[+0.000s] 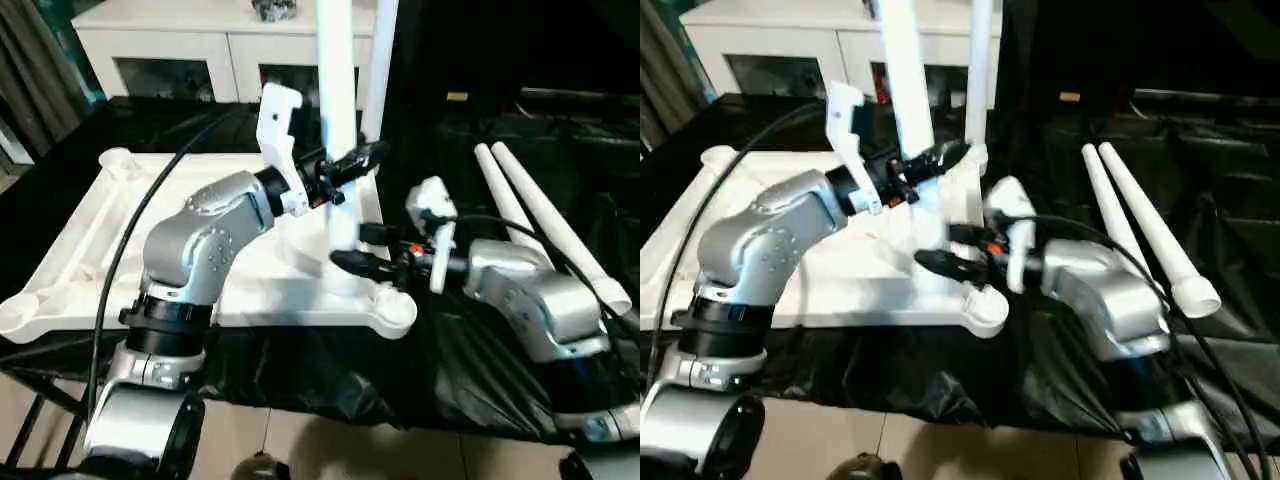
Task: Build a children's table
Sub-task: Pick table leg
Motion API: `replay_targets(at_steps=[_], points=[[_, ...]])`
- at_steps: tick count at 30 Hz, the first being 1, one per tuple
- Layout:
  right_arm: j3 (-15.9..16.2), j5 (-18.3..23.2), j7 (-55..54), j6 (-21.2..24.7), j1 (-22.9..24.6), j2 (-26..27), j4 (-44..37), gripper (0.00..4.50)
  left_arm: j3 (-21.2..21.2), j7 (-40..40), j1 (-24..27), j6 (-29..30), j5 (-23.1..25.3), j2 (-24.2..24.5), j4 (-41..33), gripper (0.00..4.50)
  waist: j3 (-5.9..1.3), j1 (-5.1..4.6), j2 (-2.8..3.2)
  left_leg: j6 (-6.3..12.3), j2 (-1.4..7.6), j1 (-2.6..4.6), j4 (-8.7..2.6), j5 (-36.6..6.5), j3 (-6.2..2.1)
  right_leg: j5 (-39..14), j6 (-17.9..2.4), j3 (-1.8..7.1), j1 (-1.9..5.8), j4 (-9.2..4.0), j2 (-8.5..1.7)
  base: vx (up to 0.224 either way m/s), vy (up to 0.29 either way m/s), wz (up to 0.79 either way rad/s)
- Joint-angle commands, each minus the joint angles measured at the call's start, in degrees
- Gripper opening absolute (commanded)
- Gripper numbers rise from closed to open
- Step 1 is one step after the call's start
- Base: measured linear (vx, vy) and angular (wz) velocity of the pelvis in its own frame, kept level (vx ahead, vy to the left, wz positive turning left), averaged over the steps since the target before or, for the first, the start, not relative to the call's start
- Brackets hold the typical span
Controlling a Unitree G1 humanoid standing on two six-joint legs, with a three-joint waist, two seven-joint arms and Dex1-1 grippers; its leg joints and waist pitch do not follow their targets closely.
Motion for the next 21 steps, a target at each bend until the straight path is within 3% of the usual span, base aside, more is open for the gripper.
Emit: replay_targets(at_steps=[1,2,6,7,9,14,16,21], points=[[0.5,-1.7,-2.4,-0.5,-1.2,0.6,1.0,3.07,-0.5,2.4,-1.8,1.2,1.3,0.2,-0.9,1.85,-4.38,-0.18,-1.13,0.21,3.09,1.60,-3.83,-8.8,-1.83,-11.6,-9.9,2.46,2.53,-3.91,-3.57,0.000,0.000,0.00],[0.7,-2.7,-4.2,-0.9,-1.3,1.5,1.4,3.07,-0.5,3.4,-1.9,1.7,1.4,-0.3,-1.6,1.85,-4.44,-0.25,-1.37,0.27,3.08,1.50,-3.77,-8.1,-1.79,-10.4,-10.3,2.47,2.57,-3.70,-3.51,0.000,0.000,0.00],[1.2,-4.6,-8.9,-1.4,-1.3,4.5,2.3,3.07,-1.1,5.5,-1.8,2.1,2.4,-1.5,-3.0,1.85,-4.59,-0.23,-1.17,0.61,3.09,1.52,-3.65,-6.9,-1.74,-8.1,-11.2,2.47,2.47,-3.45,-3.50,0.000,0.000,0.00],[1.3,-5.0,-10.0,-1.4,-1.3,5.3,2.6,3.07,-1.2,5.8,-1.7,2.2,2.7,-1.9,-3.2,1.85,-4.57,-0.18,-1.59,0.86,3.02,1.49,-3.65,-6.8,-1.66,-7.9,-11.4,2.44,2.56,-3.50,-3.50,0.000,0.000,0.00],[1.4,-5.4,-11.8,-1.2,-1.5,6.8,3.3,3.07,-1.5,6.1,-1.6,2.1,3.2,-2.2,-3.4,1.84,-4.47,-0.09,-1.31,0.78,3.06,1.48,-3.72,-7.1,-1.69,-8.7,-11.1,2.49,2.50,-3.57,-3.55,0.000,0.000,0.00],[1.9,-6.5,-13.5,-1.9,-2.3,8.3,4.9,3.07,-2.2,6.0,-1.7,1.9,3.8,-2.0,-3.2,1.84,-4.29,-0.27,-1.33,-0.51,3.09,1.55,-4.02,-9.3,-1.80,-11.2,-9.6,2.54,2.44,-3.87,-3.52,0.000,0.000,0.00],[1.9,-6.8,-13.8,-2.0,-2.5,8.6,5.3,2.72,-2.3,6.3,-1.7,2.2,3.9,-2.0,-3.4,1.84,-4.33,-0.29,-1.36,-0.70,3.06,1.60,-4.02,-9.4,-1.80,-11.0,-9.3,2.55,2.46,-3.85,-3.54,0.000,0.000,0.00],[1.9,-6.7,-12.9,-1.7,-2.3,8.6,4.9,2.35,-2.0,6.5,-1.7,2.5,3.9,-2.1,-3.7,1.84,-4.41,-0.25,-1.33,-0.21,3.05,1.48,-3.94,-8.3,-1.80,-8.9,-9.7,2.54,2.54,-3.61,-3.50,0.000,0.000,0.00]])
